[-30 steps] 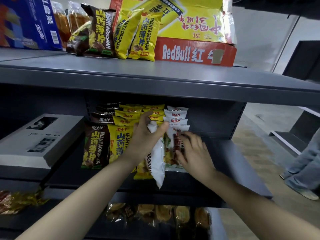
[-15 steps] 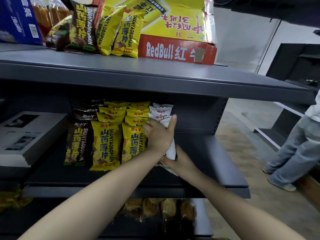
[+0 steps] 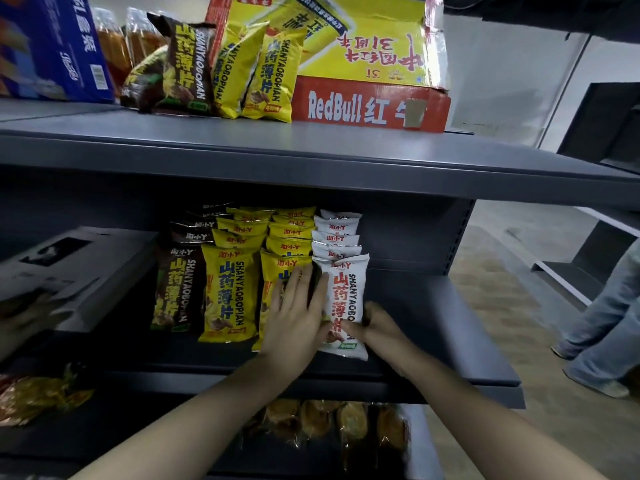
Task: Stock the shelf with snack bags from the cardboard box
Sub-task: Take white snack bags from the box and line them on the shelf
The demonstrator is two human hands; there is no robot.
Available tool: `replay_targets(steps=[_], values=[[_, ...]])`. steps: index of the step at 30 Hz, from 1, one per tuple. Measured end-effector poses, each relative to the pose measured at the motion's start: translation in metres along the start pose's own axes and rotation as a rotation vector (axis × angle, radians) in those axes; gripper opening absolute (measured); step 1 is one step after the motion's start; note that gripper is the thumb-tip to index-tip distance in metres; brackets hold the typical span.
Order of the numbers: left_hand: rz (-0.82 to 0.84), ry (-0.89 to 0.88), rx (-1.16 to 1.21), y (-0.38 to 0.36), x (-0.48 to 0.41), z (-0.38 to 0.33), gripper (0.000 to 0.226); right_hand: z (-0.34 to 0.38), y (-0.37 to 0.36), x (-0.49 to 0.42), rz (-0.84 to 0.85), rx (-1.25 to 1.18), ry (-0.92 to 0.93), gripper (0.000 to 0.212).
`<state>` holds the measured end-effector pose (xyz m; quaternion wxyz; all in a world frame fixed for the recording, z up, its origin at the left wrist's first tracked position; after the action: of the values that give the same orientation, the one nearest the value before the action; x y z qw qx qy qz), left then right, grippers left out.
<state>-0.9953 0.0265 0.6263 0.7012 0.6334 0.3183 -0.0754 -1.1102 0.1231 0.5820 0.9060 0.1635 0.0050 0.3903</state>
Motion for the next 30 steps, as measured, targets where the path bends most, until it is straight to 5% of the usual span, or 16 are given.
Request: replay_targets(steps=[5,8,11,30], values=[[0.072,0.076,-0.149,-0.009,0.010,0.031,0.101,0.027,0.015,0.013,-0.301,0.607,0.355,0.111],[0.122,0.060,-0.144,-0.014,0.007,0.053,0.111,0.046,0.005,0.026,-0.355,1.102,0.681,0.120],[0.193,-0.031,-0.143,-0.024,0.000,0.067,0.122,0.046,-0.010,0.018,-0.232,1.401,0.647,0.124],[0.135,-0.162,-0.260,-0.027,-0.006,0.079,0.134,0.046,-0.025,-0.027,-0.007,1.515,0.669,0.115]])
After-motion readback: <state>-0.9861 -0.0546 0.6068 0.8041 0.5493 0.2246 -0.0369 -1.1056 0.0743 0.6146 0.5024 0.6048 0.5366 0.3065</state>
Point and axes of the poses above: each hand's wrist, its own x-axis away from the middle knuckle, its own y-axis out of the back of the hand, z = x × y, the point moved 5 cm from there along -x, towards the middle knuckle, and after that the axes turned 2 degrees about -z, right-handed, at the moved point
